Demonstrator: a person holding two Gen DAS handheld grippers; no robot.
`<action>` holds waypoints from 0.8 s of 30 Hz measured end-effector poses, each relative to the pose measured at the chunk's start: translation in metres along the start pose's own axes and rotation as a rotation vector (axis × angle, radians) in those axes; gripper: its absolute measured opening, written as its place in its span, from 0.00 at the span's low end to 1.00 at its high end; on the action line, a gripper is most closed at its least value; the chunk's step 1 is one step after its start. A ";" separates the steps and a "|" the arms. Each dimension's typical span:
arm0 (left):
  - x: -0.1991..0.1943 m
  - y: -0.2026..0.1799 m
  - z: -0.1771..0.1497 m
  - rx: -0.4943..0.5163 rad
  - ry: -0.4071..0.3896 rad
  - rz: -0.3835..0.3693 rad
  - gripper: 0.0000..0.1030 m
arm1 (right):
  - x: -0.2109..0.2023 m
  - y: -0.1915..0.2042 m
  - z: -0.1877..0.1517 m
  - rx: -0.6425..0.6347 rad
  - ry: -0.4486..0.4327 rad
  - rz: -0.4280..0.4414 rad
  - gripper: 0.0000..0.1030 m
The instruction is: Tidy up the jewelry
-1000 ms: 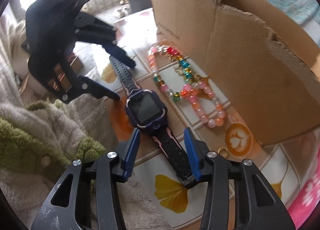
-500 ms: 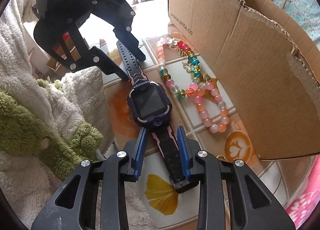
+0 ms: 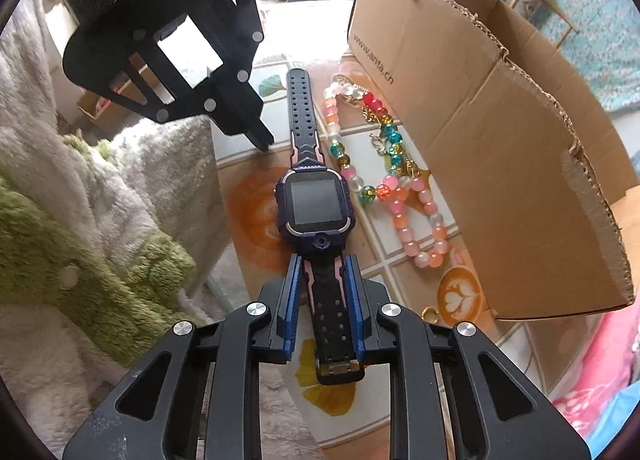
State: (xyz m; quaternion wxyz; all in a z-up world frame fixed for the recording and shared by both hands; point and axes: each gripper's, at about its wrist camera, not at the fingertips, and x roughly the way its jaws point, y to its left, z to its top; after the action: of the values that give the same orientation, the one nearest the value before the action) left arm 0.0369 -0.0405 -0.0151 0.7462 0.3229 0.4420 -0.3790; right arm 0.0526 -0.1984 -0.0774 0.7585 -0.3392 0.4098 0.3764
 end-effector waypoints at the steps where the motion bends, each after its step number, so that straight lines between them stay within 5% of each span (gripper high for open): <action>1: -0.002 0.002 -0.001 -0.006 -0.001 0.013 0.00 | 0.001 0.001 -0.001 -0.004 0.003 -0.010 0.19; 6: -0.018 0.020 -0.002 -0.058 -0.031 0.040 0.04 | 0.007 0.010 -0.003 -0.049 0.010 -0.062 0.19; 9: -0.021 0.029 -0.008 -0.073 -0.020 0.093 0.25 | 0.010 0.014 -0.006 -0.092 0.010 -0.091 0.19; 12: -0.016 0.046 -0.013 -0.127 0.001 0.103 0.33 | 0.011 0.014 -0.008 -0.104 0.007 -0.091 0.20; 17: -0.010 0.078 -0.022 -0.283 0.002 0.016 0.39 | 0.012 0.013 -0.010 -0.114 -0.007 -0.086 0.20; 24: -0.014 0.087 -0.028 -0.323 0.023 -0.067 0.46 | 0.006 0.006 -0.017 -0.111 -0.030 -0.086 0.20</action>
State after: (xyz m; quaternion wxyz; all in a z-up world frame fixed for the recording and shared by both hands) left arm 0.0947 0.0298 -0.0011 0.7703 0.1879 0.5161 -0.3239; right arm 0.0440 -0.2076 -0.0913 0.7601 -0.3926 0.3619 0.3705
